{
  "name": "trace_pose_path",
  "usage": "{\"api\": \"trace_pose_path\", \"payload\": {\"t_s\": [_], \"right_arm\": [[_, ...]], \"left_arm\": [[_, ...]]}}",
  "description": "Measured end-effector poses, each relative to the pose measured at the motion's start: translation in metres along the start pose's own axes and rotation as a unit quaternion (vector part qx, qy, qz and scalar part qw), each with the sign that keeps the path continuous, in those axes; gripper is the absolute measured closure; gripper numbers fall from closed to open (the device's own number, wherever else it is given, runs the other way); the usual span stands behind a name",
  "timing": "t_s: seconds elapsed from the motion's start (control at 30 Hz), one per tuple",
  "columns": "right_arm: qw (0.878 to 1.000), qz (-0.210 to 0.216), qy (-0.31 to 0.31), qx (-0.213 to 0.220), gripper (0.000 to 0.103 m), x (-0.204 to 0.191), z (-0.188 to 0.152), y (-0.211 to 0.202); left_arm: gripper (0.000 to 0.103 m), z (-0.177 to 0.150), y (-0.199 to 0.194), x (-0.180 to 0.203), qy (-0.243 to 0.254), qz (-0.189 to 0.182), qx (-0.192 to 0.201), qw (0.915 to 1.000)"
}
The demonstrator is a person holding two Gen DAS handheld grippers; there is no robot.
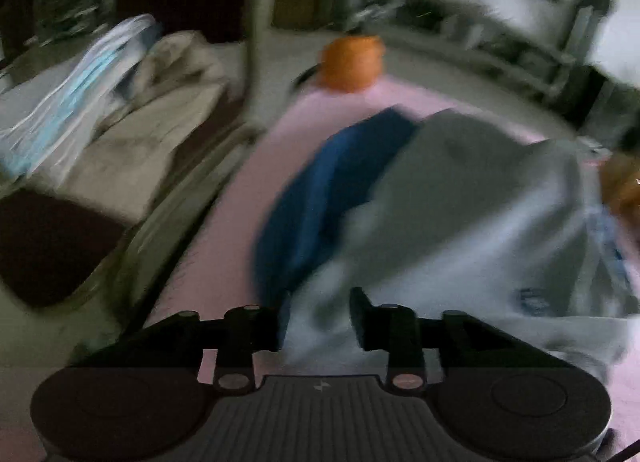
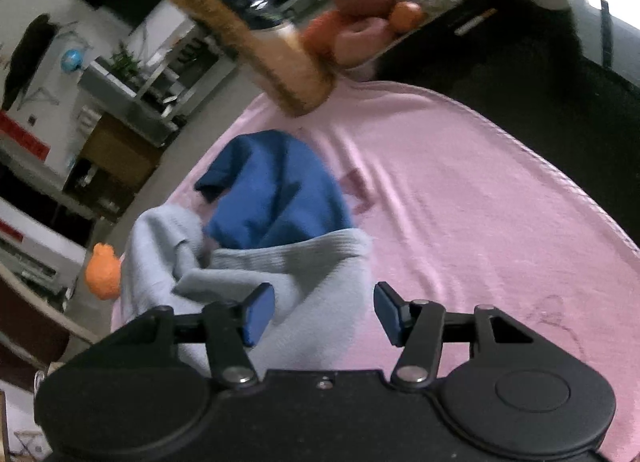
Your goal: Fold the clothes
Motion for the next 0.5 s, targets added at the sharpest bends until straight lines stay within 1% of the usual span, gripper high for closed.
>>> {"api": "trace_pose_path", "payload": {"t_s": [0.07,0.1,0.17,0.2,0.23,0.3,0.4,0.47,0.5], "right_arm": [[1.000,-0.003,0.027,-0.001,0.048,0.011,0.004,0.003],[0.999,-0.006,0.041,-0.001,0.049,0.016,0.006,0.006],[0.999,-0.028,0.040,-0.002,0.057,0.020,0.012,0.016],[0.999,-0.045,0.025,0.000,0.068,0.020,0.015,0.021],[0.998,-0.064,0.007,0.001,0.072,0.020,0.019,0.026],[0.997,-0.074,-0.018,-0.001,0.071,0.016,0.024,0.035],[0.997,-0.057,-0.036,-0.031,0.070,0.007,0.024,0.055],[0.994,-0.077,-0.065,-0.037,0.070,0.001,0.021,0.067],[0.992,-0.088,-0.080,-0.040,0.069,-0.003,0.019,0.073]], "left_arm": [[0.047,0.006,-0.014,0.015,0.038,-0.002,0.040,0.9985],[0.046,0.005,-0.015,0.021,0.053,-0.008,0.041,0.9977],[0.046,0.002,-0.014,0.033,0.075,-0.020,0.034,0.9964],[0.046,-0.002,-0.011,0.038,0.083,-0.025,0.028,0.9959],[0.046,-0.003,-0.009,0.041,0.087,-0.027,0.022,0.9956],[0.046,-0.004,-0.007,0.042,0.088,-0.032,0.012,0.9955],[0.046,-0.002,0.002,0.043,0.073,-0.039,0.000,0.9966],[0.046,0.003,0.011,0.045,0.067,-0.042,-0.009,0.9968],[0.047,0.008,0.019,0.050,0.076,-0.041,-0.014,0.9962]]}}
Point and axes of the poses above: each gripper's, at about its wrist camera, not at the fingertips, and y roughly the way its jaws point, x to its right, z to its top, the point moved 9 cm from there along y, roughly the way its jaws point, and after that the axes turned 4 degrees about -x, right-handed, at the moved point
